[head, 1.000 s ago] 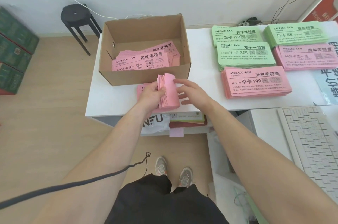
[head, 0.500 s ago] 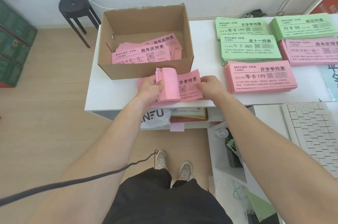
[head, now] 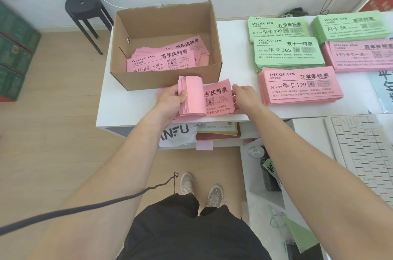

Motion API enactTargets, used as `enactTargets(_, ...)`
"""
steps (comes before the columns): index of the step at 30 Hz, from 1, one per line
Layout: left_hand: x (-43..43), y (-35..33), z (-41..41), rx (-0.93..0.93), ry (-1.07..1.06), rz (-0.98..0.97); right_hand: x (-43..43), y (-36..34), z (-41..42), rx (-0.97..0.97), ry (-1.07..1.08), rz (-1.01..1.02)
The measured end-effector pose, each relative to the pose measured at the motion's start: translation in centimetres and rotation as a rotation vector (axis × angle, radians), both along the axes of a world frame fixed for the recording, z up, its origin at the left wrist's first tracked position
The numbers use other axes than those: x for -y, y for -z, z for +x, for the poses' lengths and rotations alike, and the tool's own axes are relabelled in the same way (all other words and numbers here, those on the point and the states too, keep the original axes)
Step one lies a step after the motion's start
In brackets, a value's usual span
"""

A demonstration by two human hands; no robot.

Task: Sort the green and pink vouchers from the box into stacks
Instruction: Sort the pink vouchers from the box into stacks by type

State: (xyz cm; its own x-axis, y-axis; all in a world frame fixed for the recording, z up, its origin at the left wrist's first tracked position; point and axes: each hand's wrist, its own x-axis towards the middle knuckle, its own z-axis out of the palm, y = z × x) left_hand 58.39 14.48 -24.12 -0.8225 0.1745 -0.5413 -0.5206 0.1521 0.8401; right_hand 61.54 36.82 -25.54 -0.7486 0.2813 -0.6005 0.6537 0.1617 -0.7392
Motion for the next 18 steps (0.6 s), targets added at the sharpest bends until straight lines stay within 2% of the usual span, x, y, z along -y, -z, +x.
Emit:
enactTargets(4, -0.16, -0.16, 0.04, -0.002, -0.017, 0.013, -0.02, -0.21, 0.17, -0.001, -0.020, -0.003)
enactTargets(18, 0.18, -0.30, 0.00, -0.043, 0.028, -0.121, 0.08, -0.58, 0.28, -0.002, -0.034, -0.021)
